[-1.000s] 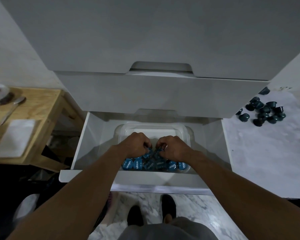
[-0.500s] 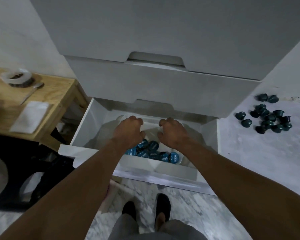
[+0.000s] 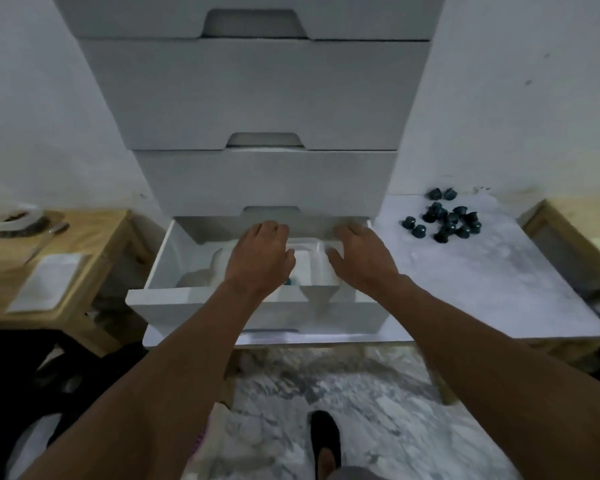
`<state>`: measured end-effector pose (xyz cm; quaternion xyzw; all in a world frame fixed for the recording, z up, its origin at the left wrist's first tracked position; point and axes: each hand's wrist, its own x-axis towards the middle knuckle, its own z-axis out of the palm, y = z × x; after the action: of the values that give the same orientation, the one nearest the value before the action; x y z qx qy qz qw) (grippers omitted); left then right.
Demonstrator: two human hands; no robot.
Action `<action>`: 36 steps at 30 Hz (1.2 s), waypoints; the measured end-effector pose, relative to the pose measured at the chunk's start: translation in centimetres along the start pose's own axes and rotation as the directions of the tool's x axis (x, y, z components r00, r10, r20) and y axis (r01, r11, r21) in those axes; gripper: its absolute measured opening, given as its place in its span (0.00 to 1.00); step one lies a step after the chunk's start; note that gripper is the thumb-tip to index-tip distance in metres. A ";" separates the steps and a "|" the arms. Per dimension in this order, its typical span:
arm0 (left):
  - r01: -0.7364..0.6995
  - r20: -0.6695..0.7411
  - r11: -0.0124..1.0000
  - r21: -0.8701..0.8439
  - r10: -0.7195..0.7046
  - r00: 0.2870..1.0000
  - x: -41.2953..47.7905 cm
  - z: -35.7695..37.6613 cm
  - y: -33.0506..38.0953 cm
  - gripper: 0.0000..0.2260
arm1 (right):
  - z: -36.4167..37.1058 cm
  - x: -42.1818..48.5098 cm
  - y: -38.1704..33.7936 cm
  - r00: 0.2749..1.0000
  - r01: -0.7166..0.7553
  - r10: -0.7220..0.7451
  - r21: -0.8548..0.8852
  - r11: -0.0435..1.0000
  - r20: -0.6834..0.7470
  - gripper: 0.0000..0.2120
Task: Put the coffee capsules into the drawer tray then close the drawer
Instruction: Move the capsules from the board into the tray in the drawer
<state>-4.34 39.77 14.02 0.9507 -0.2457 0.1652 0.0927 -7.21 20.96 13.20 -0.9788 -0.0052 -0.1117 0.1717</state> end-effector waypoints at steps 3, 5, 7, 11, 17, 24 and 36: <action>-0.079 -0.021 0.997 -0.024 0.079 0.997 -0.1 -0.7 2.7 0.16 | -2.7 -2.7 1.6 0.998 -0.040 0.039 -0.033 0.999 -0.040 0.20; -0.139 -0.030 0.989 -0.040 0.138 0.990 0.1 -0.8 5.0 0.15 | -4.3 -4.3 3.1 0.995 -0.079 0.076 -0.050 0.996 -0.059 0.20; -0.181 -0.031 0.981 -0.064 0.180 0.983 0.6 -1.0 7.4 0.14 | -5.5 -5.7 4.8 0.990 -0.125 0.120 -0.057 0.991 -0.078 0.20; -0.249 -0.013 0.965 -0.081 0.249 0.969 1.9 -0.5 12.2 0.14 | -7.5 -7.9 8.5 0.973 -0.208 0.200 -0.054 0.977 -0.116 0.20; -0.306 -0.001 0.948 -0.085 0.307 0.952 5.3 1.8 19.2 0.14 | -10.0 -9.3 15.5 0.959 -0.259 0.250 -0.052 0.965 -0.136 0.20; -0.209 0.020 0.968 -0.137 0.213 0.977 10.4 5.9 26.0 0.12 | -12.4 -7.6 25.5 0.969 -0.240 0.237 -0.043 0.970 -0.066 0.19; 0.018 0.152 0.997 -0.069 -0.007 0.988 15.6 10.9 27.8 0.11 | -11.7 -0.7 33.3 0.989 -0.129 0.127 0.028 0.991 0.074 0.16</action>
<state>-2.36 6.19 12.14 0.9582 -0.2518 0.0829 0.1081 -8.80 -14.31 12.56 -0.9775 0.0497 -0.0650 0.1944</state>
